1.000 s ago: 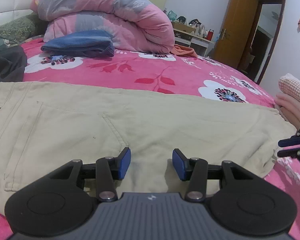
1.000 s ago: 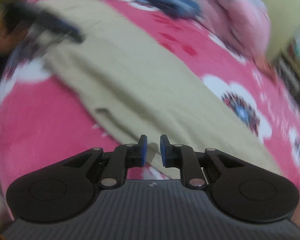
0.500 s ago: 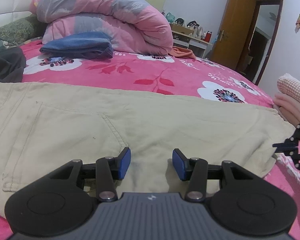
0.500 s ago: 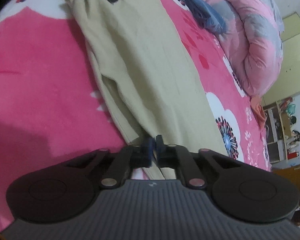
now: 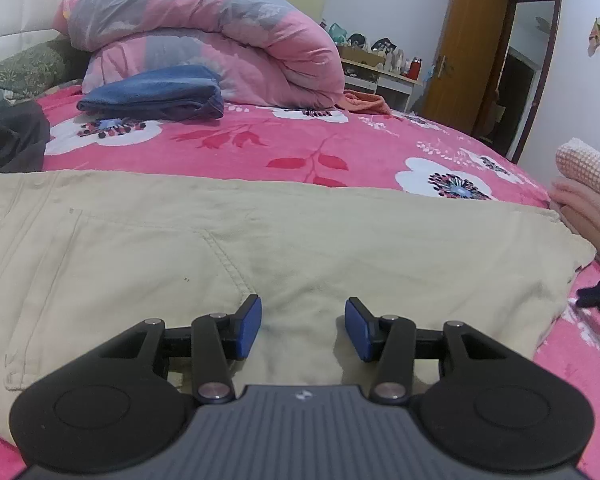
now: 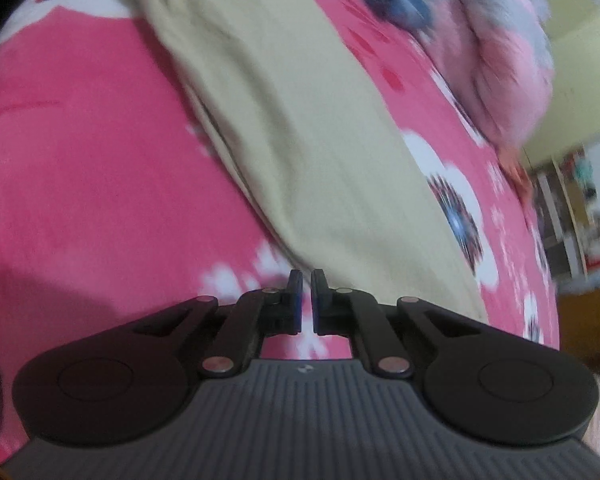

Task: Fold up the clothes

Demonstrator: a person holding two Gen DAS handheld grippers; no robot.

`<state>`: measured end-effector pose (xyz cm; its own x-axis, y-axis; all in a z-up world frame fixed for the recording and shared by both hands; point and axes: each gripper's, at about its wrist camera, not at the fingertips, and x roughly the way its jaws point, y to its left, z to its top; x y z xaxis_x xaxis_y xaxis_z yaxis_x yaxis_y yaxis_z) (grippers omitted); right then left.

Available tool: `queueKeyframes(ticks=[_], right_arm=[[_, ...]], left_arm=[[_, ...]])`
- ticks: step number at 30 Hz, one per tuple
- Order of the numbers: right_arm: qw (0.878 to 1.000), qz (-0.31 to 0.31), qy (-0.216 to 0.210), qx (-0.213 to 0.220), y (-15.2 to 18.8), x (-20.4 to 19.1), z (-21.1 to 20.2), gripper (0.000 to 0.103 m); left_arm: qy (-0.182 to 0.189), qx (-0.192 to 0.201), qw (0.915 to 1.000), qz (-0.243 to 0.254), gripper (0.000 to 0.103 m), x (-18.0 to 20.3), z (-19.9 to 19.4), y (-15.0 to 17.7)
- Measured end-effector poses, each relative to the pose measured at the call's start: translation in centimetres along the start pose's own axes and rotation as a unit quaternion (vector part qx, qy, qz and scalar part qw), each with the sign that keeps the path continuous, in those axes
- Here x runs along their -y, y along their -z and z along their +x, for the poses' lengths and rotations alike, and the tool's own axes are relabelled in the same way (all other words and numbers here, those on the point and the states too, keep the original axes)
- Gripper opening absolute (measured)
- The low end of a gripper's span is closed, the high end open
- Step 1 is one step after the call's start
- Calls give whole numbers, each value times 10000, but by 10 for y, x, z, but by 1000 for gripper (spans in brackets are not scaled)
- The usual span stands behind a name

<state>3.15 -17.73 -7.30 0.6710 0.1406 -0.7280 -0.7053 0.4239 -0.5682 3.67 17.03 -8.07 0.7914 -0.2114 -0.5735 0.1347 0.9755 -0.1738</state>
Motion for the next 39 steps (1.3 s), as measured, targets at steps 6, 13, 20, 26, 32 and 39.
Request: queueKeyframes(ticks=[6,13,20,26,32,39], right_arm=[[9843,1697,403,260,26,49,9,3],[9740,2129,674,375,51,64,16,5],[9892,45,1430,-307,65,31,26,22],[9801,-752,1739,-598,70,30,40,20],[9762,-1182,1674,-714,70,28,43,2],[9583,-2019,1721,-1066,89,17,53,0]], left_arm=[[-72,-21,9999,117,48,3,0,0],[-113,-48,9997,234,48,6,1,-1],[-142,-63,9995,284,49,8,2,-2],[-148,-62,9994,309,50,8,2,-2],[-137,-39,9994,324,50,7,2,-2],[-107,-14,9995,312,50,6,2,-1]])
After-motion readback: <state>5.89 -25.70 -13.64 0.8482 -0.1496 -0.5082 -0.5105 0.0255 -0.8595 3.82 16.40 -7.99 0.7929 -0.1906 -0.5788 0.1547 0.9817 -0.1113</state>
